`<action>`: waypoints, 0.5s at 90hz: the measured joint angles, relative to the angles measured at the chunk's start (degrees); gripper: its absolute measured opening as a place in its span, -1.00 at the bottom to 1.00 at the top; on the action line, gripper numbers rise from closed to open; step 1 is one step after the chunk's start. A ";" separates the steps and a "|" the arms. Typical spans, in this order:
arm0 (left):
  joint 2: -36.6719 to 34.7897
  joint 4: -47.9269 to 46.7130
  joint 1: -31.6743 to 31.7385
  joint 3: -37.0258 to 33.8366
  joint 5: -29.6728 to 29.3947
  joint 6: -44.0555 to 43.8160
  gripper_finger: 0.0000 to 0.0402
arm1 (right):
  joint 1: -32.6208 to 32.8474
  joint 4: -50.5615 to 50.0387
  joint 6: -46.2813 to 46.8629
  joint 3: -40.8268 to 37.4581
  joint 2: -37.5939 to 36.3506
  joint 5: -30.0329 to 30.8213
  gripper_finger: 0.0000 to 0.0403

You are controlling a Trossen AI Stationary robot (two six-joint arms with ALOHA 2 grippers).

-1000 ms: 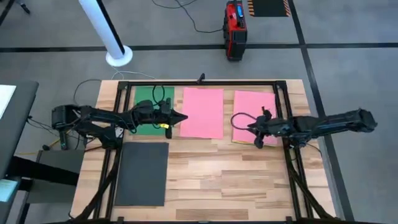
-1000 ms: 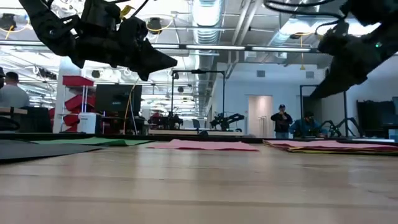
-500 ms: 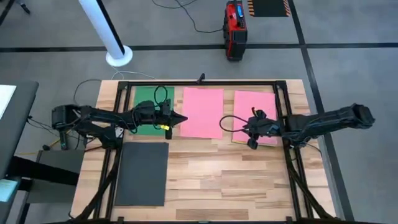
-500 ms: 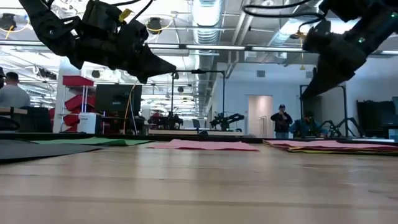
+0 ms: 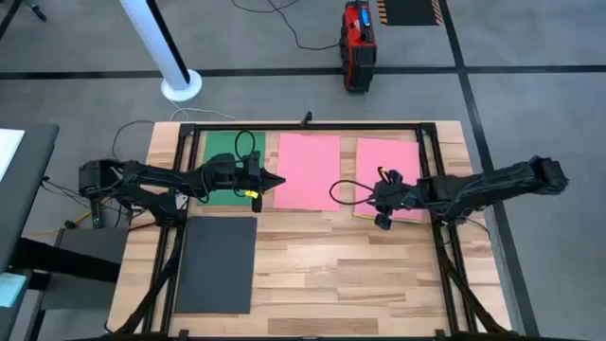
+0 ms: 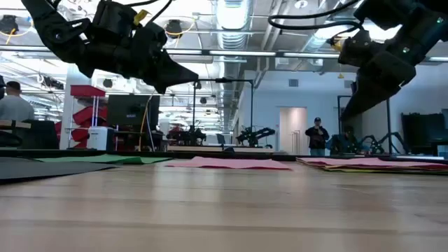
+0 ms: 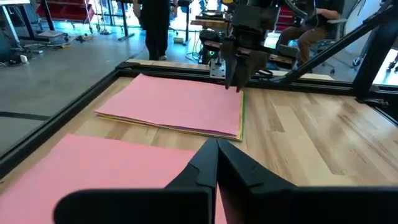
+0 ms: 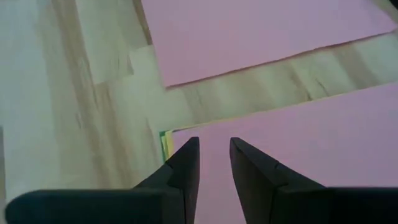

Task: Organize paper
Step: Stack the pink paper on top of the pink paper

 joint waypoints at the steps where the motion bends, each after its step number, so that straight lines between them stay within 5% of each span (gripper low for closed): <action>1: 0.00 -0.03 0.00 0.00 0.00 0.00 -1.00 | 0.00 0.00 0.01 0.00 0.00 0.00 -0.56; 45: 0.00 -0.32 0.00 0.00 0.02 0.21 -1.00 | 0.04 0.00 0.08 0.00 0.00 -0.90 -0.56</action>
